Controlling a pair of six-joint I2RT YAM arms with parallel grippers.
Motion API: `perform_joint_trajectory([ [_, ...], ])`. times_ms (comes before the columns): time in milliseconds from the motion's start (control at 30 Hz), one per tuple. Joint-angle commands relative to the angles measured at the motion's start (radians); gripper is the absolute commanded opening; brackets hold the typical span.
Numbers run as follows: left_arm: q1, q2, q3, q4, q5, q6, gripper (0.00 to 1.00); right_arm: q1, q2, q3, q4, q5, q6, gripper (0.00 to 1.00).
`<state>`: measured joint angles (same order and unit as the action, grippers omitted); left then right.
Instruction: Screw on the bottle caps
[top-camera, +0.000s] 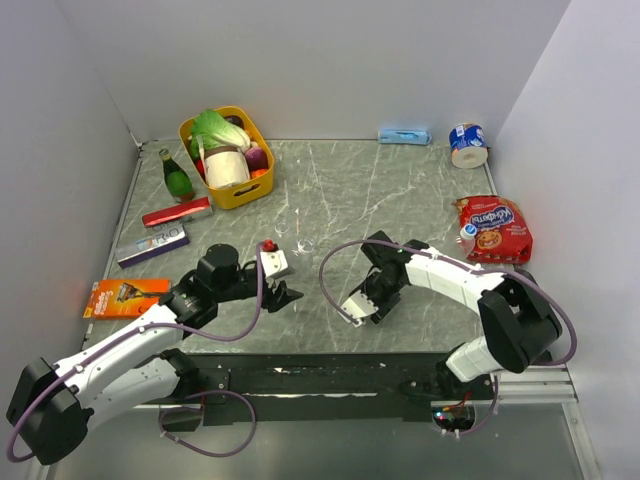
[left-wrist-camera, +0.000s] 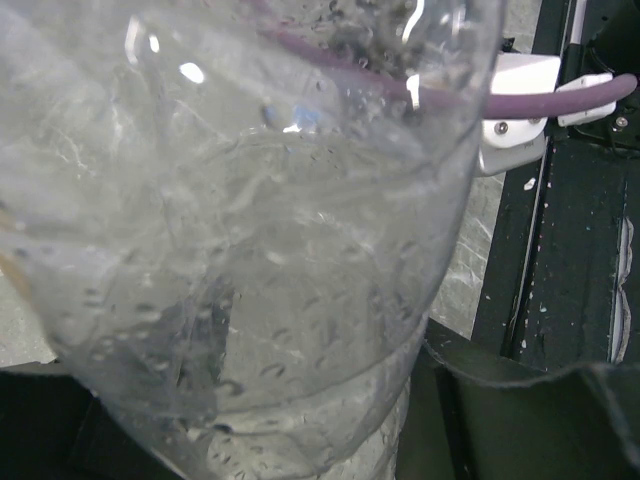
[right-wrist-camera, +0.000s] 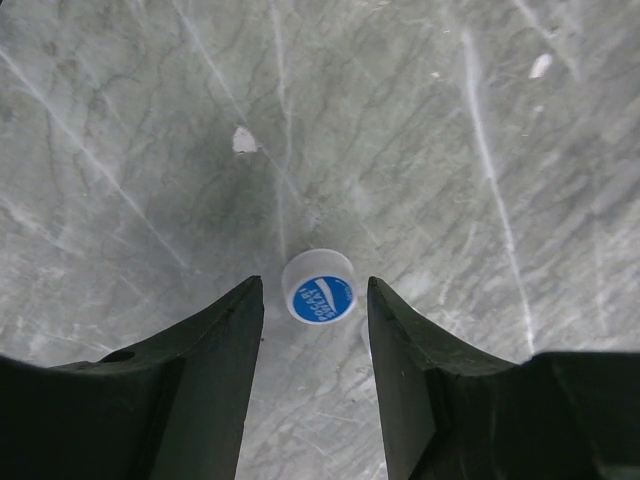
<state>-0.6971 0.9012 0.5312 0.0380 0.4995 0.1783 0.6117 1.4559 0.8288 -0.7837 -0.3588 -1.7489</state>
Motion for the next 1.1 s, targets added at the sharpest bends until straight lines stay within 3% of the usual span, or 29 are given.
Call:
perform_joint_trajectory([
  [0, 0.01, 0.007, 0.032, 0.03, 0.016, -0.026, 0.01, 0.005, 0.012, -0.014, 0.02, 0.011, 0.002, 0.53],
  [1067, 0.01, 0.03, -0.003, 0.111, 0.03, -0.059, 0.01, -0.036, 0.041, 0.003, 0.024, 0.029, 0.092, 0.5],
])
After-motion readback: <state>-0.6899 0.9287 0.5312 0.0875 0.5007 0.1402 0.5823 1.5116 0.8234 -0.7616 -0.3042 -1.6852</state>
